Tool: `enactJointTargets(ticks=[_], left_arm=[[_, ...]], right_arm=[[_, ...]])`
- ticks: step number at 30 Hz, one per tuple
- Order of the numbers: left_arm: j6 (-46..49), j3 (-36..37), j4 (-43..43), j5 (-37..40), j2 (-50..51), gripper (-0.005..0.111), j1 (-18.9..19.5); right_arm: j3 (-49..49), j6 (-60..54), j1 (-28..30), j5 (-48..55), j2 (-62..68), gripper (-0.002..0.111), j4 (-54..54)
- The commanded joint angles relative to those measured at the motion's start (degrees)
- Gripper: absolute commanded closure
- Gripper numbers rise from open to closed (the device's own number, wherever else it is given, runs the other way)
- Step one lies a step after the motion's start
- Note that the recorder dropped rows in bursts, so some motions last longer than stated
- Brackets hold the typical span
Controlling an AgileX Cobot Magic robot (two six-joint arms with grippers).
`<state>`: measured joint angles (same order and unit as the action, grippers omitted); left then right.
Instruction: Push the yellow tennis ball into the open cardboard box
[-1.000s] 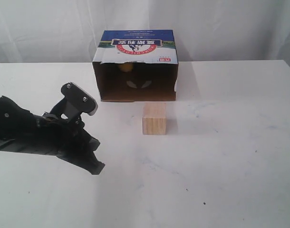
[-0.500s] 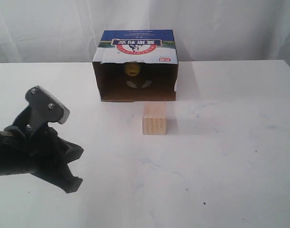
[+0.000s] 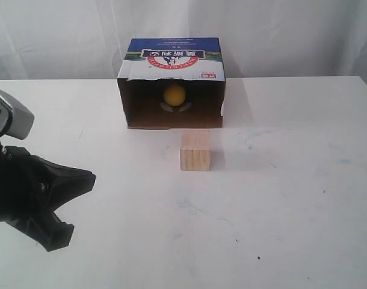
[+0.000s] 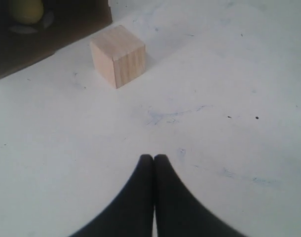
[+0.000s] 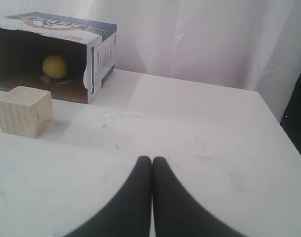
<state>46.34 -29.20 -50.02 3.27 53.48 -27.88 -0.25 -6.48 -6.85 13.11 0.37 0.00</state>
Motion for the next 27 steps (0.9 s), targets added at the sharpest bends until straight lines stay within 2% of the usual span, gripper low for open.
enactJointTargets(ticks=[1, 8, 10, 14, 18, 21, 24, 27], left_arm=[[-0.5, 0.4, -1.5, 2.7, -0.8, 0.107, -0.2], [-0.5, 0.4, -1.7, 4.8, -2.1, 0.107, -0.2], [-1.8, 0.4, 0.8, 5.4, -3.3, 0.107, -0.2], [-13.6, 0.4, 12.1, 5.5, -6.5, 0.107, -0.2], [-30.8, 0.4, 27.8, 5.4, -10.1, 0.107, -0.2], [-41.3, 0.4, 36.1, 6.0, -12.0, 0.107, -0.2], [-45.3, 0.4, 40.7, 6.2, -13.6, 0.107, -0.2], [-45.4, 0.7, 41.5, 6.2, -15.6, 0.107, -0.2]], right_arm=[[0.3, 0.2, 0.1, -0.4, -0.4, 0.108, 0.0], [0.3, 0.2, 0.1, -0.4, -0.4, 0.108, 0.0], [0.3, 0.2, 0.1, -0.4, -0.4, 0.108, 0.0], [0.3, 0.2, 0.1, -0.4, -0.4, 0.108, 0.0], [0.3, 0.2, 0.1, -0.4, -0.4, 0.108, 0.0], [0.3, 0.2, 0.1, -0.4, -0.4, 0.108, 0.0], [0.3, 0.2, 0.1, -0.4, -0.4, 0.108, 0.0], [0.3, 0.2, 0.1, -0.4, -0.4, 0.108, 0.0]])
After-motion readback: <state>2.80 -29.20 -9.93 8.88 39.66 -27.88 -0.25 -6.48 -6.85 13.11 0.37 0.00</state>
